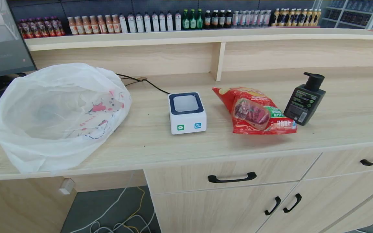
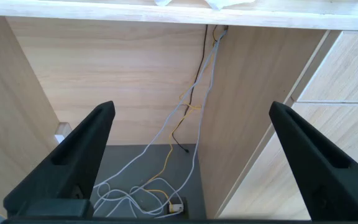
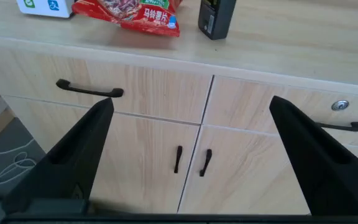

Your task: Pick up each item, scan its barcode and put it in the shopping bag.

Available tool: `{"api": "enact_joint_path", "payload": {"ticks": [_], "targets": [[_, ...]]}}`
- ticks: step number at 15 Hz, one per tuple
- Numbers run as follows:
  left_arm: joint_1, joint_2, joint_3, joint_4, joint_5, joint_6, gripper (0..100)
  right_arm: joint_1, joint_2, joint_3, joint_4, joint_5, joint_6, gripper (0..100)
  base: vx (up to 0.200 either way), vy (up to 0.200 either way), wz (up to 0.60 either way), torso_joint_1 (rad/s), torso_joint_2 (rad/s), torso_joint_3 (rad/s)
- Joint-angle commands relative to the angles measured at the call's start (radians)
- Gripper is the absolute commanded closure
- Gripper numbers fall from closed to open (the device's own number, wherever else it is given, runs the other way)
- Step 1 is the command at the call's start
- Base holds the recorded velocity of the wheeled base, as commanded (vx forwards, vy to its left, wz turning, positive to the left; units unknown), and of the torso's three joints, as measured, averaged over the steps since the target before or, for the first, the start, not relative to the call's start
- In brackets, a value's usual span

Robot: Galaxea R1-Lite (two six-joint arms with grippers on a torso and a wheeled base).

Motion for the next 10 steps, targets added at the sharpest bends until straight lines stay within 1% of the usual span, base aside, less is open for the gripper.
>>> {"api": "enact_joint_path", "payload": {"ticks": [1, 3, 7, 8, 10], "targets": [[0.0, 0.0, 0.0, 0.0, 0.0, 0.0, 0, 0.054, 0.191, -0.059, -0.02, 0.041, -0.012, 0, 0.0, 0.0, 0.0, 0.0, 0.0, 0.0], [0.0, 0.0, 0.0, 0.0, 0.0, -0.001, 0, 0.154, 0.3, -0.07, -0.107, 0.041, -0.067, 0, 0.0, 0.0, 0.0, 0.0, 0.0, 0.0], [0.0, 0.0, 0.0, 0.0, 0.0, -0.001, 0, 0.18, 0.522, -0.12, -0.225, 0.038, -0.08, 0, 0.0, 0.0, 0.0, 0.0, 0.0, 0.0], [0.0, 0.0, 0.0, 0.0, 0.0, -0.001, 0, 0.183, 0.565, -0.131, -0.233, 0.04, -0.081, 0, 0.0, 0.0, 0.0, 0.0, 0.0, 0.0], [0.0, 0.0, 0.0, 0.0, 0.0, -0.001, 0, 0.222, 0.685, -0.169, -0.284, 0.044, -0.044, 0, 0.0, 0.0, 0.0, 0.0, 0.0, 0.0]]}}
